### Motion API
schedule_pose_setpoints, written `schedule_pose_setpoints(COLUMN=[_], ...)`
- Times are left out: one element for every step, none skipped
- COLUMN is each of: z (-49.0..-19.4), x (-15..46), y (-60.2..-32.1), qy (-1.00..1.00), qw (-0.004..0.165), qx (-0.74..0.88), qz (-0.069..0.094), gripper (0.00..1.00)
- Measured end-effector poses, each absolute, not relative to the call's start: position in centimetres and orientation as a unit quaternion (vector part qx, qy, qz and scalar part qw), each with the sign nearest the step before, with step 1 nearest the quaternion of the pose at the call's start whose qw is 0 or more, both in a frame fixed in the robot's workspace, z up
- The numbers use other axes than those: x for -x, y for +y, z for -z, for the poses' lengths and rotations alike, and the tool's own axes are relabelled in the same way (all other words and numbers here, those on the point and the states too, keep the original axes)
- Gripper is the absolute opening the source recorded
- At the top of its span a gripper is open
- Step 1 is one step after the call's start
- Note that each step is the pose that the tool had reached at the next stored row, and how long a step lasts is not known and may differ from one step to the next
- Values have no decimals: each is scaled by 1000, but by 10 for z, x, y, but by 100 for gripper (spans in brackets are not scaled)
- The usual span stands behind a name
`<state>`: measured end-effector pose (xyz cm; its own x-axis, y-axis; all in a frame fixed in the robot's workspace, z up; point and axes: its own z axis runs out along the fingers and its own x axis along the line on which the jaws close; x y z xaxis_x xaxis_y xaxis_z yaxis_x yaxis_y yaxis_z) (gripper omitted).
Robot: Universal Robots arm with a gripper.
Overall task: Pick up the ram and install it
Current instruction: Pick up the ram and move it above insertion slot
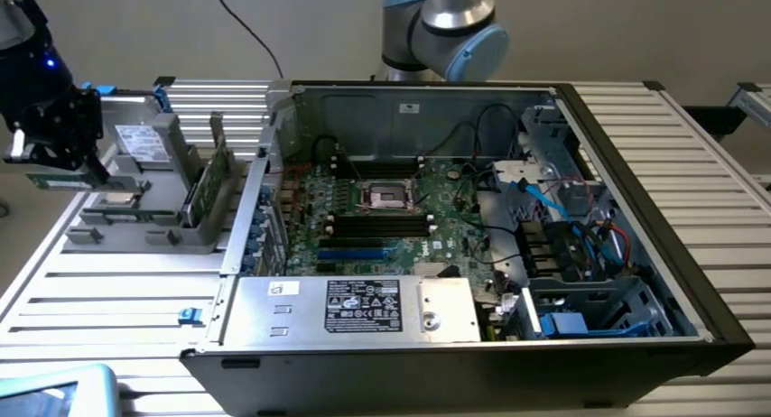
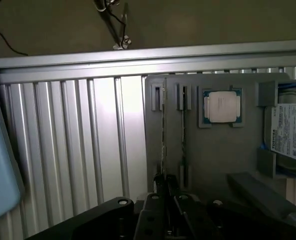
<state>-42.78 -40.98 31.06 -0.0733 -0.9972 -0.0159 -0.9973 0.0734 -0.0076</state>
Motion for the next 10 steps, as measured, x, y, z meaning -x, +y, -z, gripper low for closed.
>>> schedule_pose_setpoints(z=[-315, -320, -324, -329, -333, -337, -341, -345, -349, -353], x=[427, 425, 423, 419, 416, 412, 409, 405, 402, 399], y=[-410, -410, -410, -410, -410, -410, -410, -410, -410, -410], qy=[733, 733, 733, 733, 733, 733, 733, 733, 733, 733], qw=[8, 8, 8, 8, 8, 9, 8, 8, 8, 8], qx=[681, 681, 681, 681, 681, 681, 681, 681, 681, 681], qz=[-3, -3, -3, -3, -3, -3, -3, -3, -3, -3], gripper=[13, 13, 13, 13, 13, 13, 13, 13, 13, 13])
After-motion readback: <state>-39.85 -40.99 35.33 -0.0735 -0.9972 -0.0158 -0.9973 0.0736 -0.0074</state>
